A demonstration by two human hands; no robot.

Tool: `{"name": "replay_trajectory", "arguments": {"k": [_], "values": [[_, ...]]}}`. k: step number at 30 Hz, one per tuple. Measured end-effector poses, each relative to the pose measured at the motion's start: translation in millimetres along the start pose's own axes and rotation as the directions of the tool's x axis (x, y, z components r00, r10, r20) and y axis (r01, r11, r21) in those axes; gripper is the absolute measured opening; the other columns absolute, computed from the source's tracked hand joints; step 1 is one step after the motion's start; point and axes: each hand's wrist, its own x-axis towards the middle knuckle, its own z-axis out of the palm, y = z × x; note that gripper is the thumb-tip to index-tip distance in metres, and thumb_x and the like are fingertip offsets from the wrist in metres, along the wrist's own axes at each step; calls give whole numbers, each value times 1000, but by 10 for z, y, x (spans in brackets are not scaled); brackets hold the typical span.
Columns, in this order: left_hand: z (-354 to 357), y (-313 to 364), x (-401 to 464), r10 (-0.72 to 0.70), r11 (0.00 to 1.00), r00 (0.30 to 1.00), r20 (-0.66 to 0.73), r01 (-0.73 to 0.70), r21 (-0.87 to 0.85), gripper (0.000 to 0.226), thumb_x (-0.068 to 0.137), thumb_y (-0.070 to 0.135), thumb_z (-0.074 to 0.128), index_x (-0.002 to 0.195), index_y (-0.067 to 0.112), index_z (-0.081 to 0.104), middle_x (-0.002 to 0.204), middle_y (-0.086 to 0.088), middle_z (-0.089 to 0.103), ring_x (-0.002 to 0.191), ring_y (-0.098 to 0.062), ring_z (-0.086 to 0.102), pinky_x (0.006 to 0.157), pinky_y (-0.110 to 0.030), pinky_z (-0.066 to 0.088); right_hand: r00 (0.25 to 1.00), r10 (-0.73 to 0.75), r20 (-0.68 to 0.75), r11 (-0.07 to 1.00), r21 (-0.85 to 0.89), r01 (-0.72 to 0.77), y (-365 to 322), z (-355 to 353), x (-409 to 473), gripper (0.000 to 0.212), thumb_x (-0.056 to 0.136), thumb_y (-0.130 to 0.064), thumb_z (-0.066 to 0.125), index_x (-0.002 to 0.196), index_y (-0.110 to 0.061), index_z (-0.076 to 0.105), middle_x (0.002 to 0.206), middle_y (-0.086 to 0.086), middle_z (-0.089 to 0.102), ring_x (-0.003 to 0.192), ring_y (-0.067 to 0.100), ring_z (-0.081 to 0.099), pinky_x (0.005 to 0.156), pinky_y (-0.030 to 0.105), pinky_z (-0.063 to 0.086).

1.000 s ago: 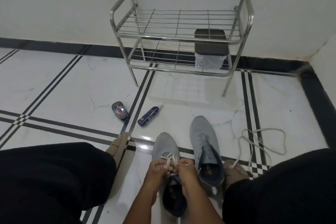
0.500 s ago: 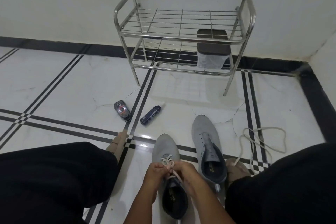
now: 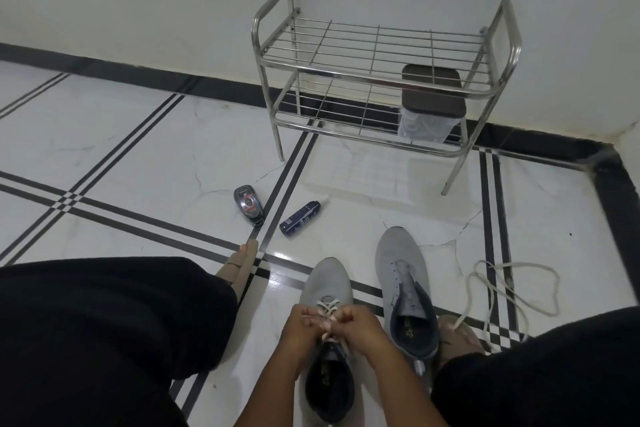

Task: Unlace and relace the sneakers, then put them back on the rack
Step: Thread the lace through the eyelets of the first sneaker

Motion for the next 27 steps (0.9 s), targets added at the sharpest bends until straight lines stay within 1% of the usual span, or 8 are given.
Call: {"name": "replay_trajectory", "arguments": {"k": [3, 6, 8, 11, 17, 21, 24, 27], "values": [[13, -59, 92, -29, 999, 998, -47, 30, 29, 23, 81, 3, 62, 96, 16, 50, 93, -10, 63, 74, -16, 59, 51, -18, 44, 993, -97, -60, 937, -342, 71, -66, 22, 19, 28, 82, -13, 70, 62, -23, 53, 66, -6, 58, 62, 8, 56, 55, 17, 43], [48, -64, 113, -14, 996, 996, -91, 22, 92, 21, 79, 8, 62, 94, 20, 52, 90, -5, 65, 78, -18, 63, 62, -26, 53, 963, -244, -112, 730, -675, 107, -34, 108, 9, 15, 87, -21, 55, 72, -23, 51, 81, -5, 53, 70, 13, 52, 64, 29, 45], [67, -59, 110, -11, 998, 998, -69, 15, 62, 15, 87, 8, 53, 95, 20, 57, 90, -6, 67, 80, -20, 66, 70, -31, 57, 944, -289, -159, 767, -629, 128, 41, 178, -56, 10, 90, -27, 42, 91, -20, 50, 93, -1, 54, 76, 16, 56, 65, 31, 48], [70, -27, 109, 6, 999, 999, 41, -8, 41, 27, 96, 2, 43, 90, 15, 65, 87, -4, 66, 73, -14, 63, 58, -18, 53, 927, -343, -151, 819, -531, 217, 142, 237, -118, 25, 94, -25, 36, 112, -16, 52, 112, 2, 55, 95, 23, 58, 72, 27, 43], [44, -20, 102, 33, 973, 984, 175, -72, 219, 29, 95, 0, 42, 85, 11, 67, 78, 0, 65, 64, -1, 62, 54, -11, 45, 893, -415, -171, 789, -557, 259, 146, 173, -69, 15, 92, -10, 49, 104, -12, 58, 107, 2, 53, 95, 24, 56, 77, 30, 47], [23, -131, 131, 199, 801, 979, -52, -132, 584, 20, 93, 12, 47, 94, 20, 66, 98, -1, 66, 84, -11, 58, 70, -25, 47, 890, -289, -353, 879, -466, 101, 159, 98, -63, 18, 88, -17, 58, 73, -23, 51, 87, -5, 57, 76, 15, 55, 62, 27, 43], [-17, -236, 77, 282, 634, 933, -225, -5, 774, 21, 96, 19, 45, 107, 21, 63, 106, 2, 62, 97, -14, 55, 74, -22, 43, 849, -91, -520, 972, -232, -38, 251, -12, -87, 25, 86, -19, 66, 67, -18, 50, 74, -3, 61, 68, 15, 55, 52, 21, 37], [-11, -298, 130, 212, 659, 952, -220, 27, 751, 22, 96, 19, 43, 110, 16, 60, 109, -1, 61, 101, -17, 56, 79, -24, 46, 881, 36, -472, 983, -143, -117, 331, -52, -51, 25, 84, -25, 70, 67, -17, 52, 72, -1, 65, 71, 21, 62, 58, 27, 48]]}}
